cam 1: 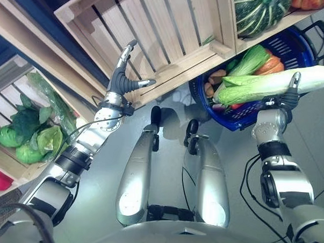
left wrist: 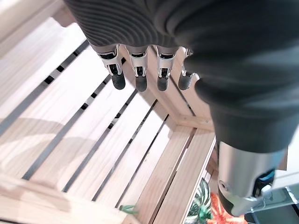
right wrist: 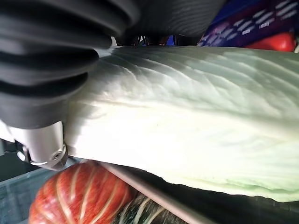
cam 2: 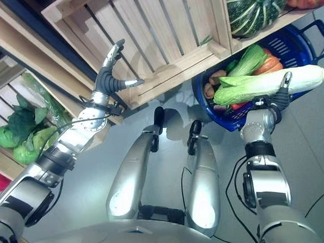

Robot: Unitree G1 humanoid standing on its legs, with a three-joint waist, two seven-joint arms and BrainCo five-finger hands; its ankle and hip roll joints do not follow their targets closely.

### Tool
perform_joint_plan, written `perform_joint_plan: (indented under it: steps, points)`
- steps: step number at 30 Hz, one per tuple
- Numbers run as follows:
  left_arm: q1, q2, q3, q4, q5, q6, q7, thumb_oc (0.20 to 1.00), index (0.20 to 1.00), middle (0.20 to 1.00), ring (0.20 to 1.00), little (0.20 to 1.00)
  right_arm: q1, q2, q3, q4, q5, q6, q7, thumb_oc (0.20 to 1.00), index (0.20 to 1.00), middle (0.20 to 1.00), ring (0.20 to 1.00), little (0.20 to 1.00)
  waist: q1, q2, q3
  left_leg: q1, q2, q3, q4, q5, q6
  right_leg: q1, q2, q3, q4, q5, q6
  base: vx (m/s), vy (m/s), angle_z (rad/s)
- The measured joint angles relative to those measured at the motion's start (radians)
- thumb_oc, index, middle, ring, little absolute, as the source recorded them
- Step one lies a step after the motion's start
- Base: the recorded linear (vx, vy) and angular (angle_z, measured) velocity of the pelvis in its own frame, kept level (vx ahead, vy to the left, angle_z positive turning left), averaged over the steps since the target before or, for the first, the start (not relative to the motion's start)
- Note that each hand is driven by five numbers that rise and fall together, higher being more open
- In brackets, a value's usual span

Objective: Pick up fruits and vegetables into the basket

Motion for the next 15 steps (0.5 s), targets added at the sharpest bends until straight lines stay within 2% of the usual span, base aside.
perform_joint_plan:
  steps: [5,6,7,8,9,15]
  points:
    - [-0.019,-0.001,-0.019,0.000,-0.013,0.001,-0.001,1.000,1.000,1.000,1.000,1.000,-0.039,-0.017,0.000,0.003,-0.062,0.041,-0.063,0.200,0.200,0.200,0.200,0.200,0.008,0.000,0.000,-0.096,-0.002,0.002,0.054,-0.005,0.003,-0.093,-0.013,-0.002,0.057,-0.007,-0.005,0.00,0.003,0.03]
    - [-0.024,-0.001,-0.023,0.000,-0.012,0.001,-0.001,1.000,1.000,1.000,1.000,1.000,-0.044,-0.022,0.001,0.005,-0.073,0.049,-0.071,0.369,0.369,0.369,0.369,0.369,0.010,0.001,0.000,-0.111,-0.002,0.003,0.065,-0.006,0.006,-0.107,-0.015,-0.001,0.069,-0.008,-0.005,0.04,0.016,0.04]
    - [-0.032,0.000,-0.028,0.000,-0.011,0.001,-0.001,1.000,1.000,1.000,1.000,1.000,-0.057,-0.037,0.012,0.005,-0.075,0.070,-0.086,0.818,0.818,0.818,0.818,0.818,0.011,0.001,0.001,-0.146,-0.004,0.004,0.098,-0.015,0.011,-0.138,-0.020,0.000,0.097,-0.017,-0.005,0.03,0.015,0.05]
    - [-0.034,0.000,-0.029,0.000,-0.012,0.001,-0.001,1.000,1.000,1.000,1.000,1.000,-0.061,-0.041,0.017,0.005,-0.076,0.077,-0.091,0.818,0.818,0.818,0.818,0.818,0.010,0.000,0.001,-0.157,-0.007,0.004,0.110,-0.018,0.012,-0.150,-0.024,0.001,0.109,-0.022,-0.005,0.04,0.014,0.08]
    - [-0.038,0.000,-0.034,0.001,-0.012,0.001,-0.001,1.000,1.000,1.000,1.000,1.000,-0.065,-0.047,0.019,0.005,-0.077,0.089,-0.094,1.000,1.000,1.000,1.000,1.000,0.010,0.001,0.001,-0.171,-0.013,0.003,0.118,-0.019,0.013,-0.164,-0.028,0.004,0.122,-0.025,-0.003,0.04,0.007,0.07]
    - [-0.040,0.005,-0.035,0.002,-0.019,0.000,-0.009,1.000,1.000,1.000,1.000,1.000,-0.066,-0.048,0.020,0.008,-0.079,0.123,-0.127,1.000,1.000,1.000,1.000,1.000,0.012,0.001,0.002,-0.186,-0.017,0.006,0.135,-0.028,0.021,-0.175,-0.032,0.007,0.132,-0.030,0.002,0.05,-0.007,0.01]
